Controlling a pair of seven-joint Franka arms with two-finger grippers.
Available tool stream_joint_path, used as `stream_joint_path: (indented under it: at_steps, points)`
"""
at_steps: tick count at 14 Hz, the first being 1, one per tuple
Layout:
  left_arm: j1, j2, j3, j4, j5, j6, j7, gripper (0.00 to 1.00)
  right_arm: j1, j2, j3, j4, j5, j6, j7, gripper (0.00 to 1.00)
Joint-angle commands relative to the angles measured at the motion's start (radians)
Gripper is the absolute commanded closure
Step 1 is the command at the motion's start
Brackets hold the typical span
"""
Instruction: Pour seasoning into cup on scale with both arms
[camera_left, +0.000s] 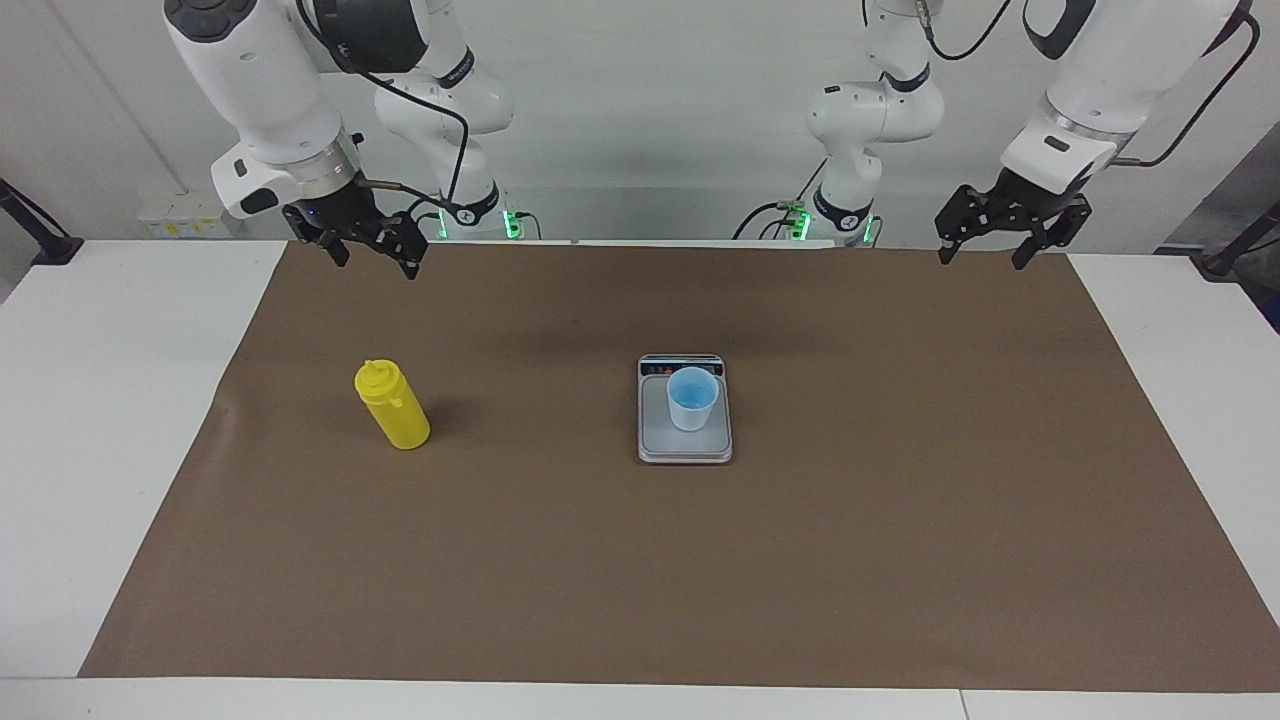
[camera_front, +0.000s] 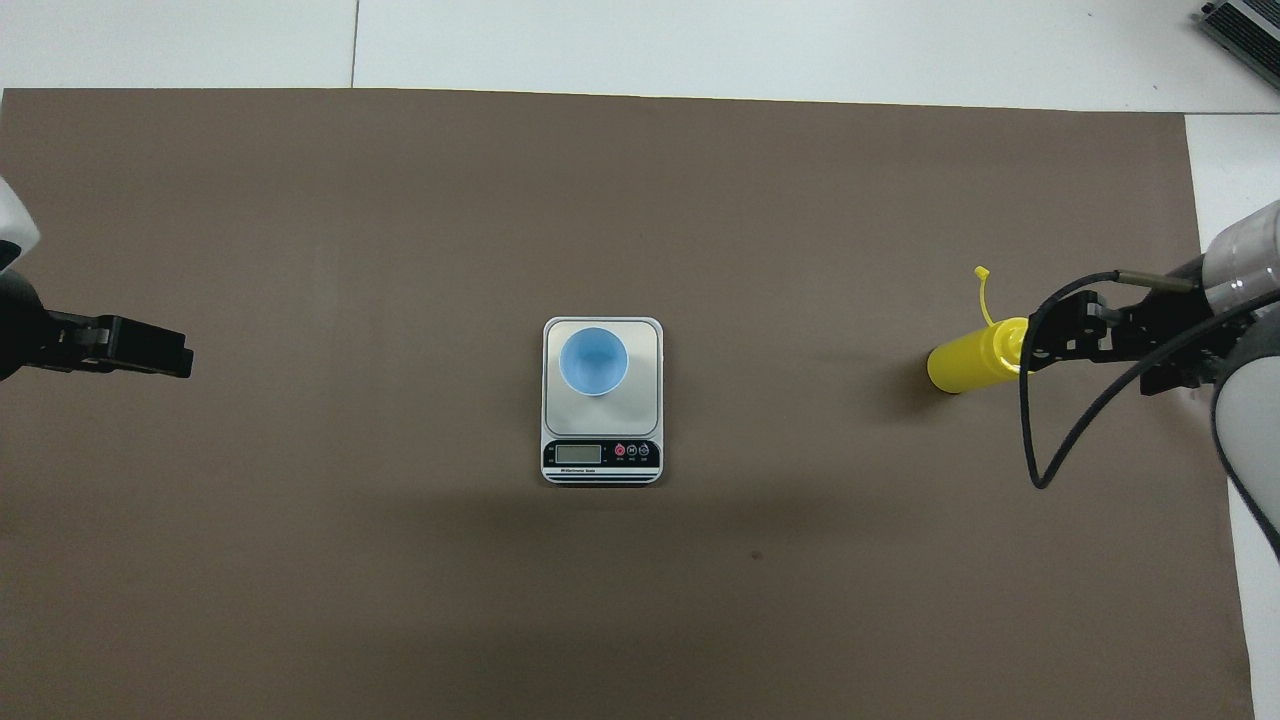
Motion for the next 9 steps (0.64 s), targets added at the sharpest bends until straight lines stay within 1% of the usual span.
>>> stream_joint_path:
  at_steps: [1,9]
  points:
    - [0.015,-0.023,-0.006,-0.021,-0.009,-0.010,0.007,0.00,-0.002,-0.026,0.006,-0.029,-0.006,0.020,-0.025,0.00]
    - [0.015,-0.023,-0.006,-0.021,-0.009,-0.010,0.007,0.00,-0.024,-0.026,0.001,-0.031,-0.006,0.018,-0.023,0.00]
